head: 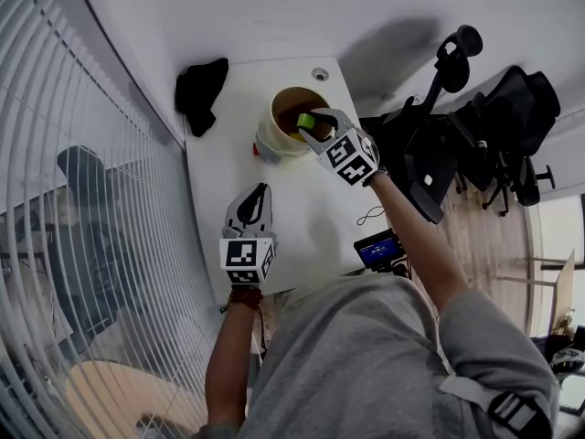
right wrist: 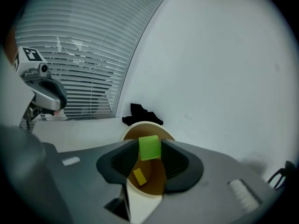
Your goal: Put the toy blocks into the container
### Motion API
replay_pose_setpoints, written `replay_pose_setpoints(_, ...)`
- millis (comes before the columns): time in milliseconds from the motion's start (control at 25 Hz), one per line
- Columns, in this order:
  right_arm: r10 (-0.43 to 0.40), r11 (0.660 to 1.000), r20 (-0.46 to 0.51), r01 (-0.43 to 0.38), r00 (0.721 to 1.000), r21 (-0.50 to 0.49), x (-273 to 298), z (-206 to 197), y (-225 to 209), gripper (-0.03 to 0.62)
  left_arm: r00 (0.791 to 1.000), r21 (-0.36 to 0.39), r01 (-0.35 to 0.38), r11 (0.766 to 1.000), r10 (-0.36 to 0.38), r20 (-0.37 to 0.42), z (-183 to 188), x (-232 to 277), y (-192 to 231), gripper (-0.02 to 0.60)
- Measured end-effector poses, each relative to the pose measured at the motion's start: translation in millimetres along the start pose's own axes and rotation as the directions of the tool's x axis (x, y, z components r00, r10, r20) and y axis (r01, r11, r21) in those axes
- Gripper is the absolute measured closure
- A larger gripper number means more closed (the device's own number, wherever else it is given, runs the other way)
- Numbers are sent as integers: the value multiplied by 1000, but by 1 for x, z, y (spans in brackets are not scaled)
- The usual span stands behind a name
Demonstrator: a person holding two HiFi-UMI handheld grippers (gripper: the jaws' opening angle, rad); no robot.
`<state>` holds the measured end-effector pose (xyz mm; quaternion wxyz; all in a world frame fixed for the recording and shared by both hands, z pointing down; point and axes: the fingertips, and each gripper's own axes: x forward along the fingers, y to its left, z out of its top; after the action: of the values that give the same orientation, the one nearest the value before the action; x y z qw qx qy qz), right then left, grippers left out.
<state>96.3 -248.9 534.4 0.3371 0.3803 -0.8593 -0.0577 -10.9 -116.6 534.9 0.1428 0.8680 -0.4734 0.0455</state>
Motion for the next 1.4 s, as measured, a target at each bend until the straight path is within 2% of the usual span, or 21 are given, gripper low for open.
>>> replay_pose_setpoints(280,11,1000,17,-11,1000,3,6,3,3,433,1000,-8,-5,1000,5,-3,-10,3,8,557)
replay_pose_setpoints(440,73,995,40,-70,997,-69,15,21,16,433,1000,-10,-4,1000,4,0,-13,7,11,557)
replay_pose_setpoints(560,169,969,31,-161,985,-186,25,40,35,433,1000,-9,-8,1000,8,2,-13,6,13,557)
replay_pose_setpoints(680,264,931,-7,-256,965,-261,35,60,51,433,1000,-7,-11,1000,11,0,-12,5,12,557)
replay_pose_setpoints(800,320,889,-34,-312,947,-335,49,79,66,433,1000,-7,-21,1000,21,-2,-13,4,16,558)
replay_pose_setpoints(920,360,831,-91,-364,928,-421,67,83,83,433,999,-10,-33,999,33,-2,-15,2,19,557)
replay_pose_setpoints(1000,386,780,-151,-410,910,-474,79,78,95,433,999,-12,-42,999,41,-6,-16,1,19,557)
replay_pose_setpoints(1200,415,633,-326,-527,849,-567,106,61,119,433,999,-12,-42,999,42,-16,-18,0,17,557)
replay_pose_setpoints(1320,380,520,-448,-588,809,-619,124,49,129,433,999,-11,-47,999,47,-23,-16,-2,17,557)
replay_pose_setpoints(1400,364,467,-522,-636,771,-614,134,40,136,433,998,-12,-53,999,52,-26,-15,-5,17,557)
